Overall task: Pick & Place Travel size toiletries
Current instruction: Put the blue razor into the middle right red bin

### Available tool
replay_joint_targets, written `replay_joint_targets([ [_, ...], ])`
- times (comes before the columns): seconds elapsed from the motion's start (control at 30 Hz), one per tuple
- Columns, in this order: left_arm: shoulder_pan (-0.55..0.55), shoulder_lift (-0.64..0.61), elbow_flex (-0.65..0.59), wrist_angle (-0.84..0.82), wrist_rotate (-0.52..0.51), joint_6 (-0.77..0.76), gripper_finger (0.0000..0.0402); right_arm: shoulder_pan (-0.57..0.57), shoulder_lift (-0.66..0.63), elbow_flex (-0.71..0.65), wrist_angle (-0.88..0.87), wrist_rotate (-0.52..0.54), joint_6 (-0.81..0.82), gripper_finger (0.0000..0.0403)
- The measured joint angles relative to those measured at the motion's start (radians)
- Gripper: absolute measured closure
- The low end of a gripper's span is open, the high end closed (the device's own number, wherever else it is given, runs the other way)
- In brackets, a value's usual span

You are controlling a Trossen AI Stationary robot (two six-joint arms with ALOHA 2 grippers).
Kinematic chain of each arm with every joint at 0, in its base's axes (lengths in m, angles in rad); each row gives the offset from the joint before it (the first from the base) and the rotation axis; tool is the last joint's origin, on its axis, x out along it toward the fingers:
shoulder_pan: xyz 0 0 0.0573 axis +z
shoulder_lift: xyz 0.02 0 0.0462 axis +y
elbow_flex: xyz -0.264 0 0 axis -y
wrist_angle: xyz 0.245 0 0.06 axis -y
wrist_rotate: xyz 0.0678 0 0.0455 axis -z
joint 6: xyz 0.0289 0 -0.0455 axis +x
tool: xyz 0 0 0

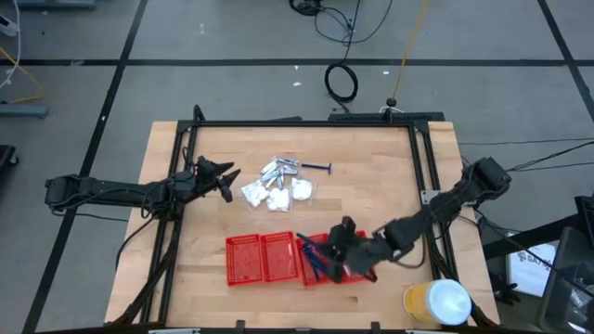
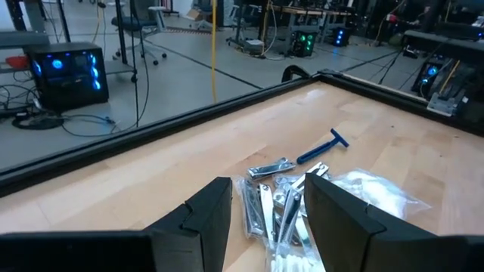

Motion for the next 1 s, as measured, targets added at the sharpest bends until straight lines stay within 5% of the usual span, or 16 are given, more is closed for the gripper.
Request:
replay_joint_targets([
  [0.47,0.000,0.000,0.000,0.009,-0.001,-0.051,0.0236,0.093,0.226,0.000,0.158,0.066,0.242,0.0374],
  [0.8,0.000,0.000,0.000,0.009,-0.002,-0.053,0.0236,0.113,0.239,-0.001,0.034,0.092,0.371,0.0372],
  [1.0,0.000,0.000,0.000,0.009,-0.002,-0.053,0.0236,0.094,0.239,-0.001,0.034,0.004,0.320,0.0356],
])
